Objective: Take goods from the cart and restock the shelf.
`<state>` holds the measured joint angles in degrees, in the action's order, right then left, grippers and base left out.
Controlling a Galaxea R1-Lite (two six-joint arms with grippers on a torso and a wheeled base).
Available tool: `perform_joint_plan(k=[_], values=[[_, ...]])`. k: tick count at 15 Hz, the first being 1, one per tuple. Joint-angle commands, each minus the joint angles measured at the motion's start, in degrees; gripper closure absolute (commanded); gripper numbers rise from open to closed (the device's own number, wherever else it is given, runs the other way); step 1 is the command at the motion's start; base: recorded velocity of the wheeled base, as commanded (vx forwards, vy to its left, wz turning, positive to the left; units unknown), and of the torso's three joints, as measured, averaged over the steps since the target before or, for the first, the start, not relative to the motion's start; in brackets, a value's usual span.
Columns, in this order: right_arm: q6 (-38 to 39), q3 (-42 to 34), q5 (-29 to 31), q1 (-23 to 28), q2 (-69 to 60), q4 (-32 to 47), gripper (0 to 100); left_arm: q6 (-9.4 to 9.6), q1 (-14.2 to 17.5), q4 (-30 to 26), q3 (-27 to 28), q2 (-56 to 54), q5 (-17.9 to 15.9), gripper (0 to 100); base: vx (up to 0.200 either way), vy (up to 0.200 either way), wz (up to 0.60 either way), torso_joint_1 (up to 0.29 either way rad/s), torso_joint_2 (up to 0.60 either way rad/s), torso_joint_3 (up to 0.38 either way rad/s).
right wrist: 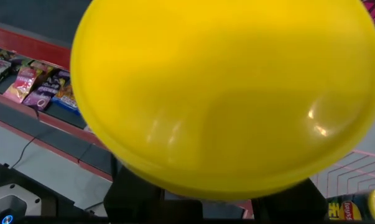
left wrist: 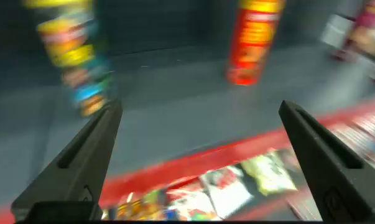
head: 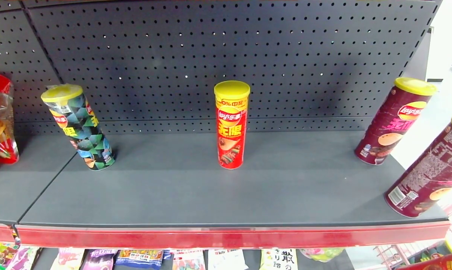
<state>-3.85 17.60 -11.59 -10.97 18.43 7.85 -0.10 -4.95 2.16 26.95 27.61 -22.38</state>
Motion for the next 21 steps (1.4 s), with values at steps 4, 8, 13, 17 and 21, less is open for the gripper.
perform_joint_plan(k=[4, 8, 13, 17, 21], values=[[0.0, 0.9, 0.0, 0.0, 1.7, 0.0, 100, 11.61, -8.8, 20.5, 11.9, 48.9, -19.3, 0, 0.000, 0.000, 0.00, 0.000, 0.00, 0.000], [0.0, 1.8, 0.3, 0.0, 2.0, 0.0, 100, 14.25, -11.2, 22.5, 23.5, 62.7, -20.5, 0, 0.000, 0.000, 0.00, 0.000, 0.00, 0.000], [0.0, 2.3, 0.4, 0.0, 2.0, 0.2, 100, 18.73, -13.7, 22.4, 38.6, 76.8, -27.5, 0, 0.000, 0.000, 0.00, 0.000, 0.00, 0.000], [-0.1, 3.0, 0.4, 0.0, 2.0, 0.4, 100, 18.73, -14.2, 22.4, 46.9, 83.5, -29.8, 0, 0.000, 0.000, 0.00, 0.000, 0.00, 0.000], [-0.1, 2.9, 0.5, 0.1, 2.1, 0.5, 100, 18.73, -14.3, 22.0, 53.7, 87.8, -31.8, 0, 0.000, 0.000, 0.00, 0.000, 0.00, 0.000]])
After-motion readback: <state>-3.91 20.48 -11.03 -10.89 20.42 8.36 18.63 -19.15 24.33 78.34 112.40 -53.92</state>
